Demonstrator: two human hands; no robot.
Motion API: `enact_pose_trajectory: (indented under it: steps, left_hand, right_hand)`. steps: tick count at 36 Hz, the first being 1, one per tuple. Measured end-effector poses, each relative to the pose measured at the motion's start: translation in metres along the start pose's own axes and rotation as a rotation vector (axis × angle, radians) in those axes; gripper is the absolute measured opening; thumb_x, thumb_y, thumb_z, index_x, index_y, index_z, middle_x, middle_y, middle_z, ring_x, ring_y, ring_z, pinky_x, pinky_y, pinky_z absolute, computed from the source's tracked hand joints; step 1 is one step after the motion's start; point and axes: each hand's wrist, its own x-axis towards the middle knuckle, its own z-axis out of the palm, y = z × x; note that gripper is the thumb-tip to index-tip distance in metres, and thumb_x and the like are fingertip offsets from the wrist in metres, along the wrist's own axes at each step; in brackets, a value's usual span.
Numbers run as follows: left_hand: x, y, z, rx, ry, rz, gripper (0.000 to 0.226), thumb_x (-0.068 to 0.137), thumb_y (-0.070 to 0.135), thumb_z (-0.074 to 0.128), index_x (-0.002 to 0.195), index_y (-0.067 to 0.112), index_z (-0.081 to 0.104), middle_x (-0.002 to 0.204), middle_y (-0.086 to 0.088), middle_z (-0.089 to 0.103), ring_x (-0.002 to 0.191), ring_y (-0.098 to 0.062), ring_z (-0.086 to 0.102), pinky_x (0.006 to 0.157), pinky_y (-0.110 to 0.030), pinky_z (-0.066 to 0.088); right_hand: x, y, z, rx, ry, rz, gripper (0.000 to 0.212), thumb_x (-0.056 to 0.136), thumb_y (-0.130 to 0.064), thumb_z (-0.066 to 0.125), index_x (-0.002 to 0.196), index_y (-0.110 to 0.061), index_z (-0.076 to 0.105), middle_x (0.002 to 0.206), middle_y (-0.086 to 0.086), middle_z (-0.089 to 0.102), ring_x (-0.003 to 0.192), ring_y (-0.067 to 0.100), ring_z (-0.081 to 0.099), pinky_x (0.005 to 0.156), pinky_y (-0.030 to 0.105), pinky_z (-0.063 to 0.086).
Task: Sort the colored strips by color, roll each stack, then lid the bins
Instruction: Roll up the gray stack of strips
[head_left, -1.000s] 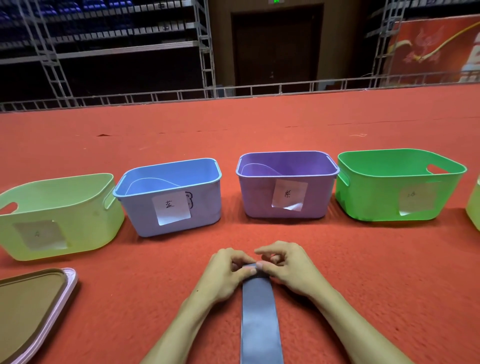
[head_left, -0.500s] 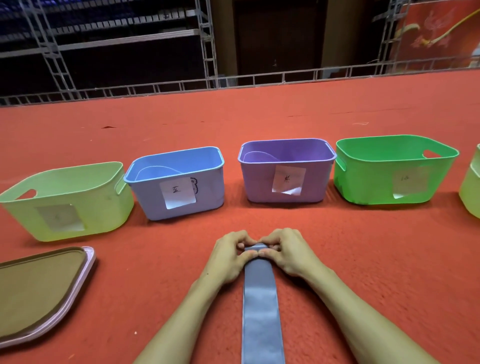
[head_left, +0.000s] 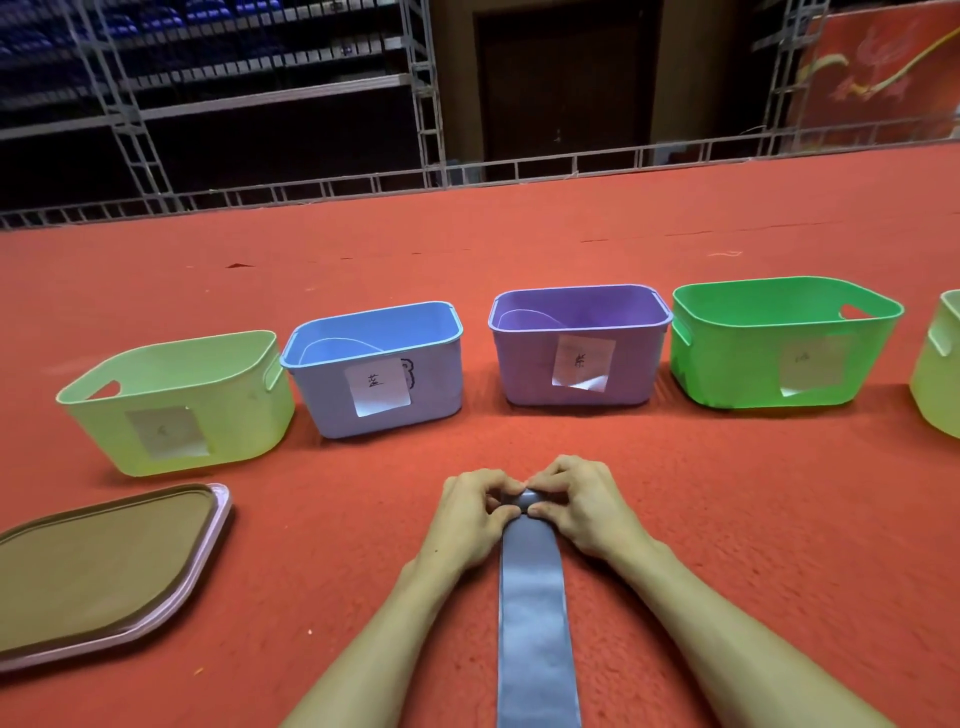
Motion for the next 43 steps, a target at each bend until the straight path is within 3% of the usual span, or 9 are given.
enact_pose_trajectory:
  steps: [5,8,12,23,27,31,36,40,43]
  left_hand:
    - [-0.002,-0.001,0.003,0.016,0.043,0.043,0.022,0.073,-0.005,0.07,0.087,0.011,0.073,0.09,0.001,0.071,0.077,-0.011,0.064,0.075,-0.018,0.051]
    - [-0.001,-0.004,0.004,0.009,0.056,0.058,0.021,0.071,-0.005,0.072,0.085,0.011,0.073,0.09,0.0,0.071,0.08,-0.014,0.066,0.073,-0.018,0.051]
    - [0.0,-0.007,0.004,0.01,0.053,0.067,0.022,0.07,-0.005,0.072,0.084,0.012,0.073,0.09,0.001,0.07,0.081,-0.015,0.067,0.072,-0.019,0.051]
    - [-0.002,-0.008,-0.004,-0.164,-0.033,-0.006,0.017,0.079,0.005,0.074,0.095,0.01,0.075,0.097,0.006,0.07,0.092,0.0,0.065,0.081,-0.012,0.05]
    - [0.0,-0.007,-0.006,-0.186,-0.038,-0.05,0.015,0.082,0.014,0.071,0.089,0.027,0.074,0.088,0.013,0.073,0.088,0.001,0.067,0.084,-0.019,0.05]
    - [-0.001,-0.007,-0.006,-0.163,-0.084,-0.109,0.021,0.084,0.023,0.07,0.105,0.025,0.073,0.101,0.016,0.072,0.096,0.006,0.063,0.089,-0.015,0.047]
    - [-0.001,-0.001,-0.009,-0.153,-0.121,-0.092,0.017,0.082,0.02,0.072,0.097,0.025,0.075,0.092,0.015,0.074,0.091,0.001,0.067,0.085,-0.022,0.051]
    - [-0.006,0.0,-0.008,-0.147,-0.086,-0.085,0.02,0.077,0.014,0.075,0.095,0.023,0.076,0.087,0.014,0.074,0.085,0.0,0.067,0.08,-0.018,0.05]
    - [-0.008,0.001,-0.007,-0.132,-0.064,-0.064,0.02,0.076,0.013,0.077,0.095,0.018,0.076,0.088,0.01,0.073,0.087,-0.002,0.067,0.083,-0.019,0.051]
  right_hand:
    - [-0.002,0.001,-0.001,0.119,-0.016,0.099,0.027,0.07,-0.014,0.081,0.096,-0.019,0.076,0.085,-0.009,0.066,0.076,0.002,0.062,0.07,0.007,0.044]
    - [-0.003,0.002,-0.003,0.225,-0.04,0.179,0.028,0.071,-0.022,0.082,0.099,-0.019,0.075,0.091,-0.01,0.073,0.085,0.002,0.067,0.08,0.02,0.053]
    - [-0.002,0.001,-0.005,0.148,-0.065,0.147,0.029,0.079,-0.021,0.074,0.108,-0.021,0.073,0.106,-0.009,0.071,0.094,-0.005,0.063,0.086,0.018,0.049]
    - [-0.006,-0.009,-0.007,0.044,-0.085,-0.067,0.01,0.078,-0.01,0.07,0.08,-0.019,0.073,0.061,-0.03,0.058,0.055,-0.011,0.049,0.056,0.006,0.03]
    - [-0.007,-0.005,-0.005,-0.053,-0.045,-0.14,0.012,0.075,-0.015,0.071,0.085,-0.021,0.072,0.077,-0.012,0.068,0.066,-0.001,0.05,0.064,0.018,0.033]
    - [-0.008,-0.003,-0.004,-0.094,-0.014,-0.13,0.02,0.076,-0.018,0.072,0.095,-0.023,0.074,0.088,-0.007,0.073,0.082,0.014,0.054,0.079,0.025,0.041]
    - [-0.01,-0.003,-0.006,-0.038,-0.037,-0.124,0.018,0.073,-0.019,0.072,0.091,-0.022,0.074,0.082,-0.007,0.072,0.076,0.008,0.059,0.069,0.025,0.044]
    - [-0.011,-0.004,-0.005,0.049,-0.012,-0.058,0.026,0.07,-0.014,0.079,0.095,-0.02,0.076,0.096,-0.006,0.074,0.089,-0.008,0.057,0.075,0.004,0.041]
    - [-0.012,-0.006,-0.006,0.127,-0.042,0.002,0.02,0.074,-0.021,0.078,0.094,-0.023,0.077,0.094,-0.01,0.074,0.088,-0.004,0.063,0.079,0.016,0.049]
